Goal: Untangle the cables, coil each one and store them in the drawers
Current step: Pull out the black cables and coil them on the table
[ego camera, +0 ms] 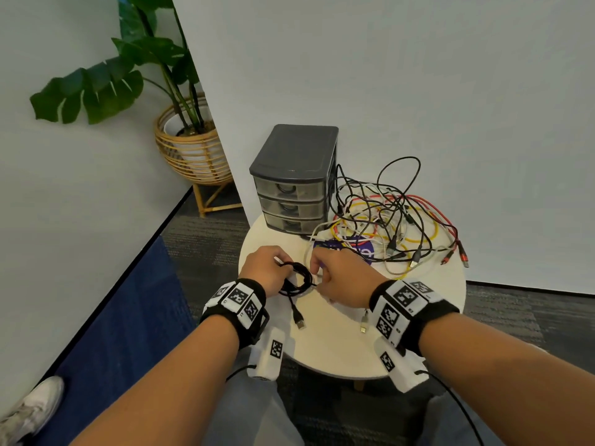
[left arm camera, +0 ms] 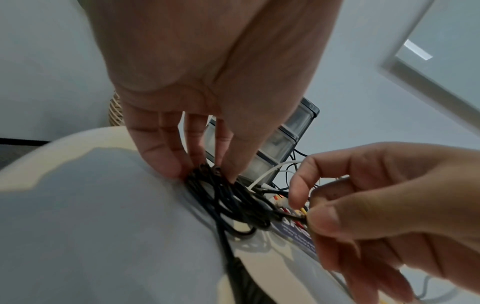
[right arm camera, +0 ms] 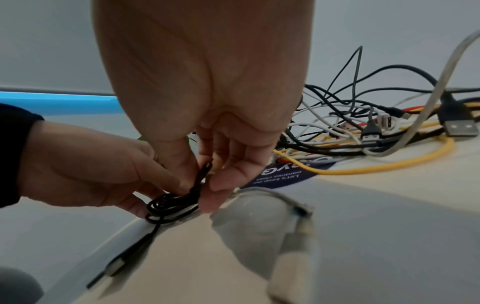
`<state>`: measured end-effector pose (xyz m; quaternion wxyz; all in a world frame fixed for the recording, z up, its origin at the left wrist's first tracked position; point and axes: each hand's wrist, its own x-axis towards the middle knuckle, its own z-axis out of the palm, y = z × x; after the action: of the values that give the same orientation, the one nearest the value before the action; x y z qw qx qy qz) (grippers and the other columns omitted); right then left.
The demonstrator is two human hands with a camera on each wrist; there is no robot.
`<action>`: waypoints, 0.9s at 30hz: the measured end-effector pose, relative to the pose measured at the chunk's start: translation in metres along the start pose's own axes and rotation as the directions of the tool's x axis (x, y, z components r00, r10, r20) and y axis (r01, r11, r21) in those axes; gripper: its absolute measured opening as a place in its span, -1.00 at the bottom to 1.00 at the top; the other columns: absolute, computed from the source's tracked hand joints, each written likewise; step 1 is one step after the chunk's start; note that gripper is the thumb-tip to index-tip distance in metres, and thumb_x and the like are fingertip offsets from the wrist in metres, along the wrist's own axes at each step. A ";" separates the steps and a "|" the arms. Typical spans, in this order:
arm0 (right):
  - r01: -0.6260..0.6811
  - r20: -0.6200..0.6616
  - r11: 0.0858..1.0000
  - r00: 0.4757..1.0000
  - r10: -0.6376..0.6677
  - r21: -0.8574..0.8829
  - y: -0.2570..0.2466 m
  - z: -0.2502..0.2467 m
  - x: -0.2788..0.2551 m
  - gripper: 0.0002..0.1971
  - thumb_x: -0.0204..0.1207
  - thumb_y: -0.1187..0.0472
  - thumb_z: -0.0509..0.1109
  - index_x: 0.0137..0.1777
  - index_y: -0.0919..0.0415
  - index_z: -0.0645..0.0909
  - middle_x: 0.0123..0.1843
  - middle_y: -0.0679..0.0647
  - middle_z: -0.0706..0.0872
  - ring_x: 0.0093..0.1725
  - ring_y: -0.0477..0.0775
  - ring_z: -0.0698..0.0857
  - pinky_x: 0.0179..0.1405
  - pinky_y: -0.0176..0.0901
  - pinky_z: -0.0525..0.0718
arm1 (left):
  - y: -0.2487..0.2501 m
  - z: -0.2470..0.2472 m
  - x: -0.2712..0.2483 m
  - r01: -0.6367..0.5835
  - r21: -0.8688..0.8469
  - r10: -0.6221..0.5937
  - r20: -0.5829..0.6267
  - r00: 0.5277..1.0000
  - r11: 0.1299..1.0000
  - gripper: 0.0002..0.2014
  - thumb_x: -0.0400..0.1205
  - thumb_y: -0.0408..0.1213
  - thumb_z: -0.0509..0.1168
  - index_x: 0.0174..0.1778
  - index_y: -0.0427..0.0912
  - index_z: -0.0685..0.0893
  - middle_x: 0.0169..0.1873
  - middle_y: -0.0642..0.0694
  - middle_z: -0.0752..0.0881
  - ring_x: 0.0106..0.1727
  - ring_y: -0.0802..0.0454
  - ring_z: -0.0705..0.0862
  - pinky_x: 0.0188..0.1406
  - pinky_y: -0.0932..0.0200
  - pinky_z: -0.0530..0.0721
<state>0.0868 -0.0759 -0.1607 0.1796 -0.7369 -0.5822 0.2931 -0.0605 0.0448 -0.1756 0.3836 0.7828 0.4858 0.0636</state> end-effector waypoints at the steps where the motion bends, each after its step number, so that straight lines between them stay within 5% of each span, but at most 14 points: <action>1: -0.007 -0.021 1.000 1.000 0.007 0.004 0.000 0.002 0.003 -0.75 0.51 0.30 0.46 -0.07 -0.07 0.49 -0.22 0.01 0.68 -0.13 0.10 0.71 0.02 0.08 0.76 | 0.000 -0.001 0.001 0.002 0.029 -0.002 -0.007 1.000 1.000 -0.96 0.67 -0.28 0.45 -0.03 -0.04 0.77 -0.04 -0.08 0.78 -0.01 -0.06 0.77 0.10 -0.07 0.81; 5: -0.072 -0.040 0.996 0.996 0.074 0.058 -0.004 0.006 0.010 -0.83 0.55 0.04 0.48 0.03 -0.04 0.55 -0.06 0.07 0.71 -0.07 0.09 0.69 -0.11 -0.05 0.66 | -0.003 -0.004 0.003 0.010 0.071 -0.009 -0.017 1.000 0.997 -0.94 0.65 -0.28 0.46 -0.05 -0.01 0.77 -0.03 -0.06 0.80 -0.01 0.00 0.76 0.10 -0.03 0.80; 10: -0.206 -0.003 0.942 0.977 0.214 0.264 -0.013 0.010 0.013 -0.51 0.58 -0.21 0.41 0.36 0.06 0.48 0.04 0.10 0.68 -0.08 0.12 0.69 -0.26 -0.11 0.64 | -0.004 -0.005 0.004 -0.015 0.057 0.015 -0.005 1.000 0.998 -0.88 0.66 -0.24 0.45 0.09 -0.02 0.78 0.06 -0.05 0.76 0.08 -0.02 0.73 0.05 0.08 0.73; 13: -0.270 0.040 0.884 0.960 0.276 0.381 -0.018 0.013 0.016 -0.55 0.65 -0.14 0.36 0.38 0.13 0.50 0.11 0.17 0.68 -0.06 0.16 0.68 -0.43 -0.16 0.66 | -0.004 -0.006 0.004 -0.044 0.081 0.043 0.005 0.999 0.996 -0.91 0.67 -0.22 0.43 0.05 0.01 0.80 0.09 -0.03 0.77 0.11 0.01 0.73 0.02 0.13 0.69; 16: -0.279 0.039 0.879 0.957 0.287 0.387 -0.021 0.015 0.019 -0.66 0.69 0.04 0.33 0.35 0.23 0.58 0.11 0.22 0.70 -0.07 0.16 0.67 -0.23 -0.04 0.77 | -0.004 -0.007 0.005 -0.045 0.088 0.044 0.023 0.999 0.995 -0.86 0.67 -0.31 0.40 0.02 0.02 0.81 0.06 -0.05 0.80 0.09 0.00 0.75 0.07 0.08 0.75; 19: -0.274 0.013 0.883 0.957 0.291 0.382 -0.022 0.015 0.019 -0.71 0.69 0.22 0.30 0.29 0.38 0.64 -0.04 0.22 0.70 -0.31 0.05 0.67 -0.45 -0.18 0.70 | -0.004 -0.008 0.006 -0.040 0.097 0.037 0.034 0.999 0.994 -0.84 0.67 -0.36 0.40 0.02 0.01 0.81 0.03 -0.08 0.81 0.08 -0.04 0.77 0.12 0.01 0.78; 20: -0.270 0.017 0.894 0.959 0.283 0.359 -0.022 0.015 0.020 -0.71 0.68 0.26 0.30 0.30 0.39 0.65 -0.03 0.23 0.70 -0.29 0.06 0.69 -0.43 -0.17 0.71 | -0.004 -0.008 0.006 -0.040 0.098 0.037 0.031 0.999 0.994 -0.84 0.67 -0.37 0.41 0.02 0.00 0.81 0.03 -0.09 0.81 0.08 -0.04 0.77 0.11 0.03 0.78; 23: -0.254 0.067 0.926 0.967 0.245 0.279 -0.023 0.010 0.018 -0.67 0.67 0.30 0.33 0.42 0.29 0.58 0.21 0.24 0.69 0.14 0.23 0.74 0.07 0.06 0.81 | -0.004 -0.010 0.005 -0.039 0.114 0.035 0.038 0.999 0.993 -0.84 0.67 -0.37 0.41 0.01 0.02 0.80 0.04 -0.09 0.81 0.10 -0.04 0.76 0.09 0.08 0.75; 27: -0.205 0.069 0.919 0.979 0.193 0.337 -0.022 -0.015 0.005 -0.71 0.69 0.32 0.32 0.39 0.18 0.58 0.13 0.19 0.73 0.05 0.20 0.80 -0.10 -0.03 0.82 | 0.001 -0.019 0.001 -0.027 0.143 0.020 0.048 0.999 0.989 -0.87 0.69 -0.28 0.41 0.10 0.02 0.77 0.11 -0.07 0.77 0.15 -0.04 0.73 0.15 0.08 0.71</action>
<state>0.0809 -0.0643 -0.1368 0.2643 -0.7446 -0.4474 0.4191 -0.0682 0.0558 -0.1614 0.3367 0.8152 0.4710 0.0148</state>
